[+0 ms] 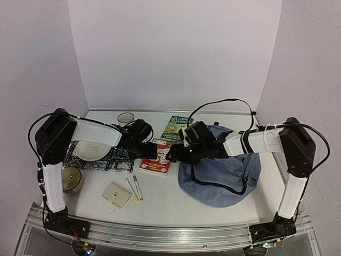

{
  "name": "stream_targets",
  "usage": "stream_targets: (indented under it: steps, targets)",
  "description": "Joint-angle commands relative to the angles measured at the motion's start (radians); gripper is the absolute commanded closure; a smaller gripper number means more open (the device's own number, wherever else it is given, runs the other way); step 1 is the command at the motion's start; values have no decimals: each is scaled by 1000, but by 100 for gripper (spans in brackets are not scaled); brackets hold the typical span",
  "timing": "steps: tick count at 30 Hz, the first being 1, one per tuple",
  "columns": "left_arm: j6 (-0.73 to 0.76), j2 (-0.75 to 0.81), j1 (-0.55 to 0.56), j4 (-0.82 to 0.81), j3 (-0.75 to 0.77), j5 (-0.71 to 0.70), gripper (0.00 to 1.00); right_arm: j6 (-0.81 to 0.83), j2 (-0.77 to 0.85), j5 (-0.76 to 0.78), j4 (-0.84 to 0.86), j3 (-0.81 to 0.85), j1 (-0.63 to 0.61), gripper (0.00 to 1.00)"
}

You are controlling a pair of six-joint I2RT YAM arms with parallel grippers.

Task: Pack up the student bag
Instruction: Pick up the book at the center of the board.

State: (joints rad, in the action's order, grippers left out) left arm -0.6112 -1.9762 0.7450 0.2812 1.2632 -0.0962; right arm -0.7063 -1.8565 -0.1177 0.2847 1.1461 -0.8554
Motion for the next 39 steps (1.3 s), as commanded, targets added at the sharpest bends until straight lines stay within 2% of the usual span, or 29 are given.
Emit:
stream_targets:
  steps: [1,9,20,30,39]
  targets:
    - [-24,7,-4,3,-14,54,15,-93,-78,47,63,60,-14,25]
    - [-108,81,-1,-32,-107,197,16,-130,-185,25,91,86,-28,27]
    - [-296,198,9,-352,-278,427,16,-157,-184,-7,150,1,-46,35]
    - [-367,342,39,-507,-304,473,18,-171,-152,-24,196,-74,-46,39]
    - [-465,332,62,-659,-379,439,26,-163,-127,-25,215,-94,-46,39]
